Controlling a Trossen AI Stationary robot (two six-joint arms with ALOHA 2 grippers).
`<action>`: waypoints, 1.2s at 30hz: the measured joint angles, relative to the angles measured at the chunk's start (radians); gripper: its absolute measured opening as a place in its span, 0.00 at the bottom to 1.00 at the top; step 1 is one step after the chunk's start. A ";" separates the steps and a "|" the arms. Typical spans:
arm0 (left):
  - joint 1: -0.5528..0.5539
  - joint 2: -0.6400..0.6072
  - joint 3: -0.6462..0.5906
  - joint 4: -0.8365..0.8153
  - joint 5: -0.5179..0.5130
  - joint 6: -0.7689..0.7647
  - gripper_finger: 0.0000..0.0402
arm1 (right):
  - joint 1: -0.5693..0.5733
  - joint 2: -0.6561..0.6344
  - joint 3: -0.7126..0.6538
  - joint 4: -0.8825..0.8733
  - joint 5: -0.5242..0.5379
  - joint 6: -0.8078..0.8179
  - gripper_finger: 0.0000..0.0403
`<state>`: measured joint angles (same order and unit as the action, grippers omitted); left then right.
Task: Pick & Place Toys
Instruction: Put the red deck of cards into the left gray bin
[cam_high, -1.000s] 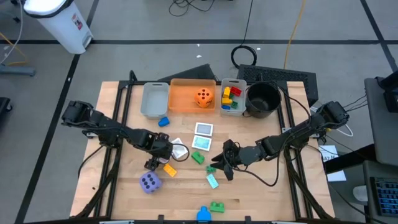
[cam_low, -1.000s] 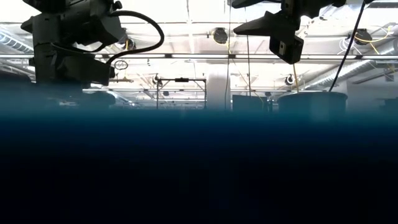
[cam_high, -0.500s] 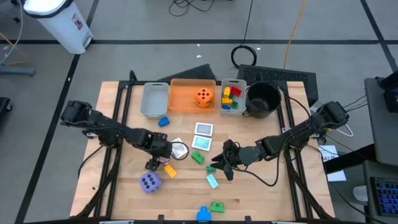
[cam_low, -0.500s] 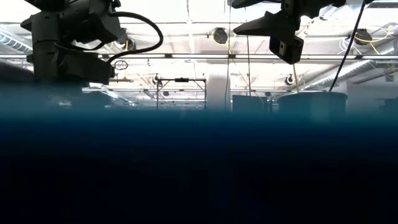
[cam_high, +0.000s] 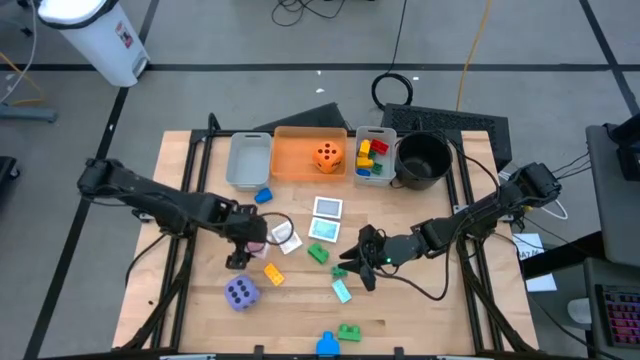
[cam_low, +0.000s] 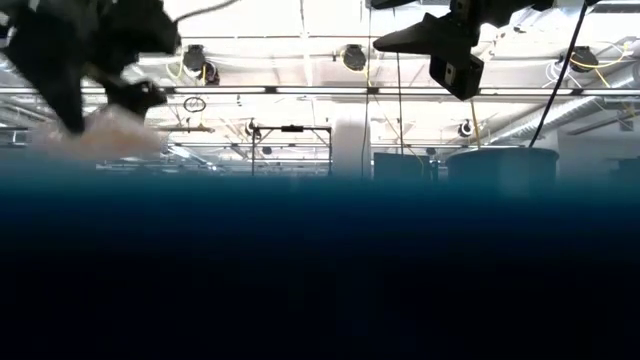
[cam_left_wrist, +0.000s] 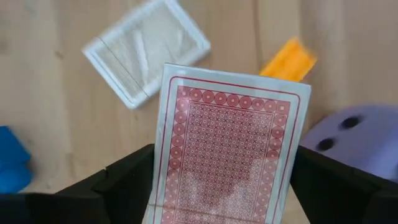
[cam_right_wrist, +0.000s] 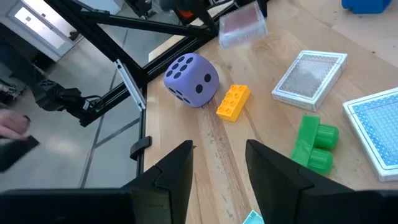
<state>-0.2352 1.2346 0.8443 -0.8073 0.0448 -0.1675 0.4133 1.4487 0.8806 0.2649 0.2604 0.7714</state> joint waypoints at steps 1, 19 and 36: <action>0.000 -0.015 0.018 -0.012 -0.008 -0.020 0.83 | 0.000 0.000 0.000 0.000 0.000 -0.002 0.35; 0.131 -0.132 0.373 -0.028 -0.156 -0.414 0.84 | -0.002 0.000 0.000 0.166 0.000 -0.070 0.35; 0.466 -0.113 0.509 -0.079 -0.275 -0.475 0.84 | -0.007 0.000 0.000 0.425 0.001 -0.168 0.35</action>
<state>0.2313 1.1221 1.3533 -0.8863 -0.2302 -0.6420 0.4064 1.4487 0.8810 0.6897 0.2615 0.6030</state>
